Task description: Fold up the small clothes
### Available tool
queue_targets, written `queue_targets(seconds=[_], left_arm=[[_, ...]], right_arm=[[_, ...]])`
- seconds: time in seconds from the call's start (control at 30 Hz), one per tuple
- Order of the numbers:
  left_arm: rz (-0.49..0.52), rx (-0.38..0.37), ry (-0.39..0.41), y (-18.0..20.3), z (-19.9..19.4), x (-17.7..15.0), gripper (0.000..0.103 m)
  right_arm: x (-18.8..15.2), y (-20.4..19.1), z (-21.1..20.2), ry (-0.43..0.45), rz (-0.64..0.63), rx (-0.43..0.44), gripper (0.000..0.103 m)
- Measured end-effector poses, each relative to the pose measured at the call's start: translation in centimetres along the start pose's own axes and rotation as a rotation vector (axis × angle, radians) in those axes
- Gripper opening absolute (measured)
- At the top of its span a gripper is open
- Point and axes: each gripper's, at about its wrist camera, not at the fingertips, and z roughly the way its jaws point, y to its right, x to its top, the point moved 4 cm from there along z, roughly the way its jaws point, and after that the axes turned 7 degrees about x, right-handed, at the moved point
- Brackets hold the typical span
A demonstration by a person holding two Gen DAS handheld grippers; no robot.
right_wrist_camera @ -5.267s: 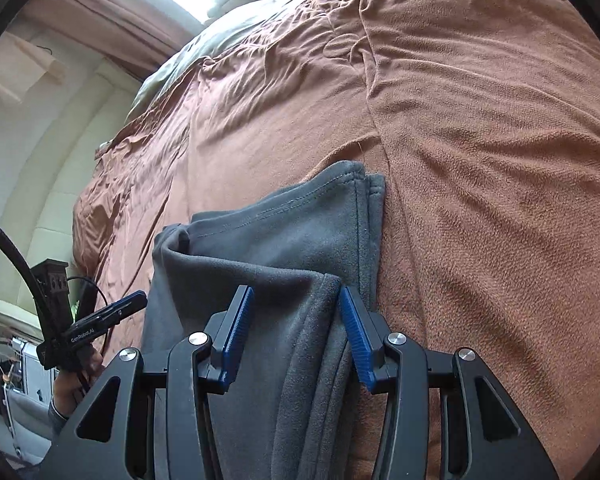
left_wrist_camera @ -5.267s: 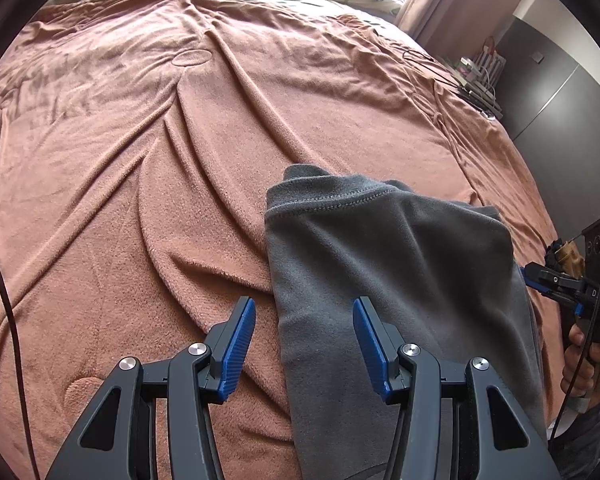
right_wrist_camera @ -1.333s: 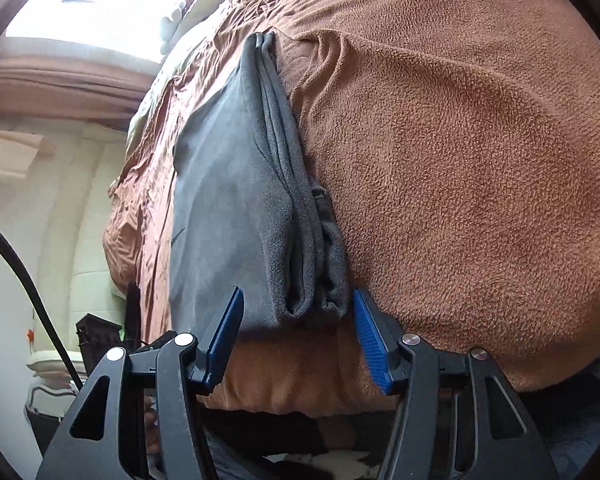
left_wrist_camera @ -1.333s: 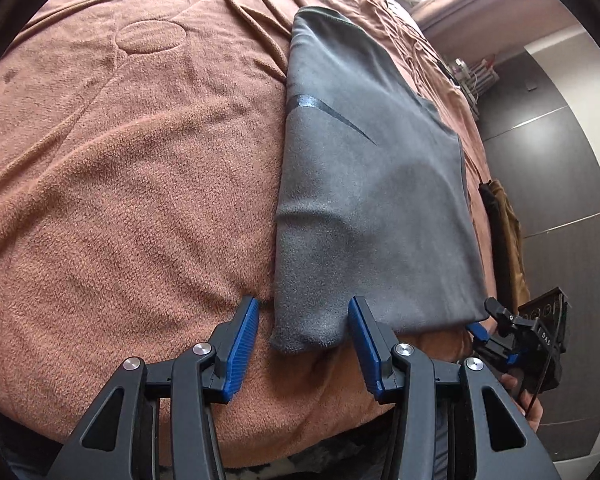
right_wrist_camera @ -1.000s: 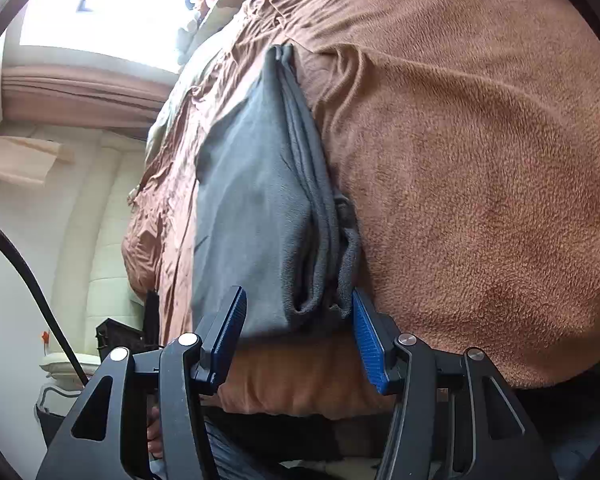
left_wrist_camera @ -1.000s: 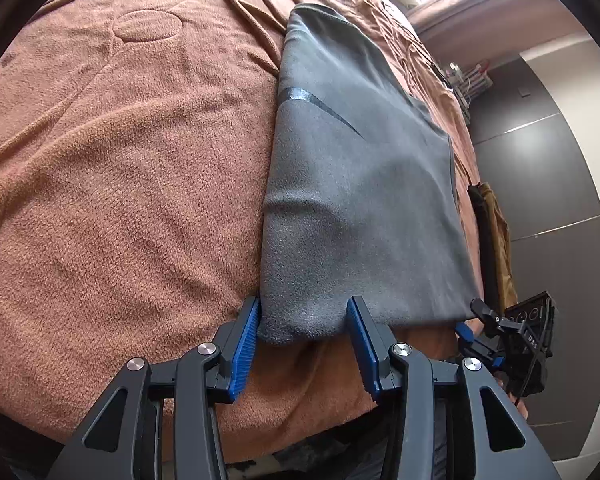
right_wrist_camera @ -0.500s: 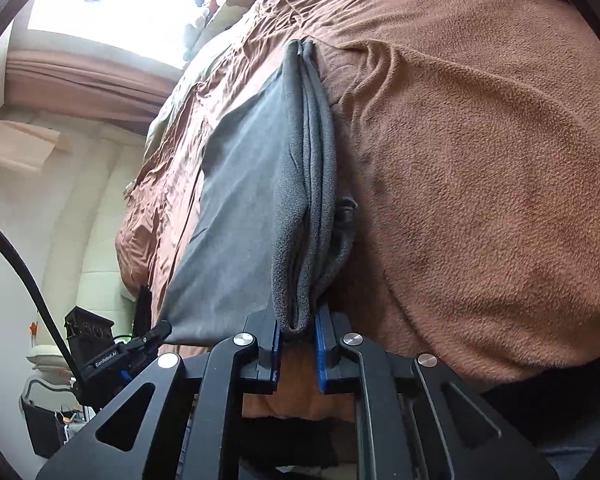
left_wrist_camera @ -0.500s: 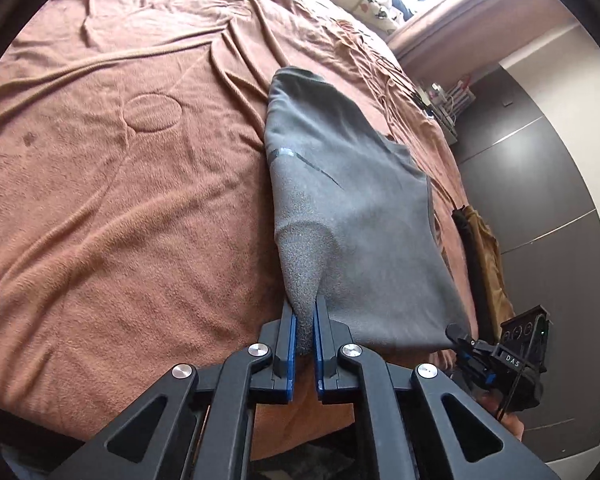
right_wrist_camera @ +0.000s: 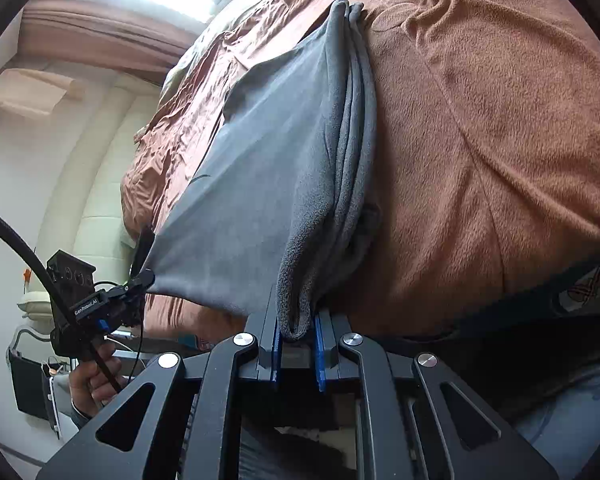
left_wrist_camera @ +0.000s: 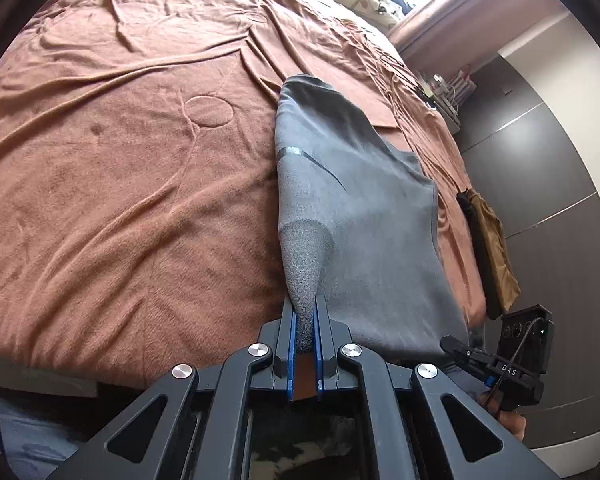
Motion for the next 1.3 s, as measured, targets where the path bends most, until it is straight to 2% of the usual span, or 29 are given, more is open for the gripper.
queue_targets(seconds=[0.07, 0.17, 0.23, 0.3, 0.33, 0.37, 0.43, 0.53, 0.67, 0.9, 0.97, 1.03, 1.3], left_arm=[[0.007, 0.011, -0.004, -0.5, -0.3, -0.6, 0.007], [0.005, 0.013, -0.012, -1.1, -0.4, -1.2, 0.007], [0.012, 0.024, -0.018, -1.3, -0.3, -1.4, 0.008], [0.013, 0.064, -0.036, -1.6, 0.0, -1.3, 0.011], [0.013, 0.087, -0.043, -1.7, 0.2, -1.2, 0.017], [0.013, 0.092, -0.045, -1.8, 0.3, -1.1, 0.021], [0.011, 0.077, -0.028, -1.8, 0.1, -0.6, 0.037], [0.018, 0.095, 0.000, -1.8, -0.1, 0.1, 0.048], [0.023, 0.084, 0.003, -1.6, 0.2, 1.0, 0.050], [0.028, 0.077, 0.015, -0.9, 1.1, 3.7, 0.050], [0.034, 0.075, 0.019, -0.6, 1.4, 4.8, 0.050], [0.042, 0.072, 0.020, -0.3, 1.8, 5.9, 0.050], [0.062, 0.085, 0.006, 0.3, 4.1, 10.4, 0.050]], right_arm=[[-0.1, -0.2, 0.5, -0.017, 0.012, 0.032, 0.010], [-0.2, 0.0, 0.8, -0.028, 0.005, 0.023, 0.010], [-0.2, -0.3, 0.8, -0.031, -0.015, 0.000, 0.010], [0.2, -0.8, 0.5, -0.025, -0.039, -0.035, 0.013], [0.5, -0.9, 0.5, -0.021, -0.047, -0.049, 0.015], [0.9, -1.0, 0.4, -0.018, -0.053, -0.056, 0.021], [1.9, -1.0, 0.3, -0.007, -0.063, -0.079, 0.030], [3.2, -0.8, 0.0, 0.010, -0.068, -0.102, 0.041], [4.9, -0.5, -0.6, 0.047, -0.061, -0.105, 0.054], [9.7, -1.0, -0.7, 0.083, -0.082, -0.086, 0.056], [11.5, -1.1, -0.2, 0.098, -0.078, -0.097, 0.061], [13.2, -1.0, 0.0, 0.111, -0.078, -0.100, 0.062], [16.4, -0.1, 2.4, 0.111, -0.049, -0.075, 0.062]])
